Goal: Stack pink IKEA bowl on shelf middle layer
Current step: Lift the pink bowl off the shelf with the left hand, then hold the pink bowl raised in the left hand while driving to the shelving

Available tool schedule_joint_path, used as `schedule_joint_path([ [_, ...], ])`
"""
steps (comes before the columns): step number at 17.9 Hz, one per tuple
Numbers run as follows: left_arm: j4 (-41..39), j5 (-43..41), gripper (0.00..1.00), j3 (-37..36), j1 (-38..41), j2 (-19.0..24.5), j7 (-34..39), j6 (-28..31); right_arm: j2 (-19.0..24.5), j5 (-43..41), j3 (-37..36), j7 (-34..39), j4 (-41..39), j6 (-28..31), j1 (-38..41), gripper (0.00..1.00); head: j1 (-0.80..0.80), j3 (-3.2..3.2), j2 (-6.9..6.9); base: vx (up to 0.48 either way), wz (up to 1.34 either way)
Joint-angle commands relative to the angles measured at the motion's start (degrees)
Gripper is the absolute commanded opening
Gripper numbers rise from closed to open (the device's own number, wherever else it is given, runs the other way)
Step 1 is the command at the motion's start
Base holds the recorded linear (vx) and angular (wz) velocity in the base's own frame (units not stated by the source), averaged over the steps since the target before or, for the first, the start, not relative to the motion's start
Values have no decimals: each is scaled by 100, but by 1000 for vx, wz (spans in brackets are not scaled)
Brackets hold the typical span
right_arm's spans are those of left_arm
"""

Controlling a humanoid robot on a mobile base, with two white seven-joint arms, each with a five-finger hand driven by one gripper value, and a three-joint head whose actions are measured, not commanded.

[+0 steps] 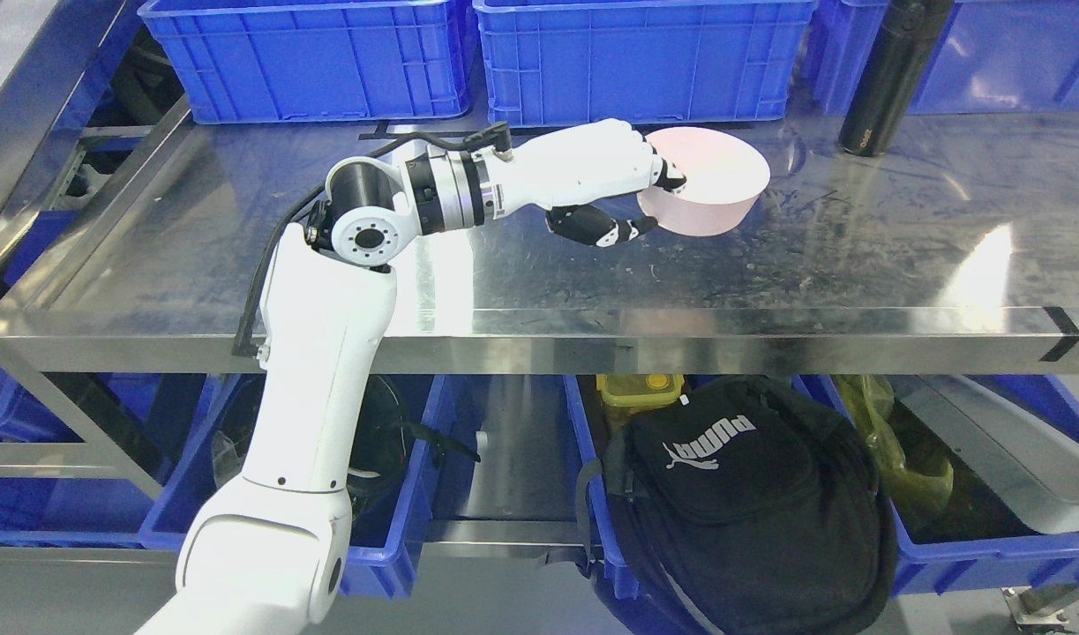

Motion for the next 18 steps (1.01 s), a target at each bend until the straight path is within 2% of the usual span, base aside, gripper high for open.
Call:
schedule_joint_path([
  [1,-833,365,0,676,588,93,8,-147,-100,0,0,2,-100,4,132,100,0,0,0,0,0],
  [13,-974,348,0,596,1300,93,60,-147,-100,0,0,2,-100,4,132,100,0,0,0,-1,38],
  [18,-965,313,0,597,1344,93,166,-147,-100,0,0,2,-100,4,132,100,0,0,0,-35,548],
])
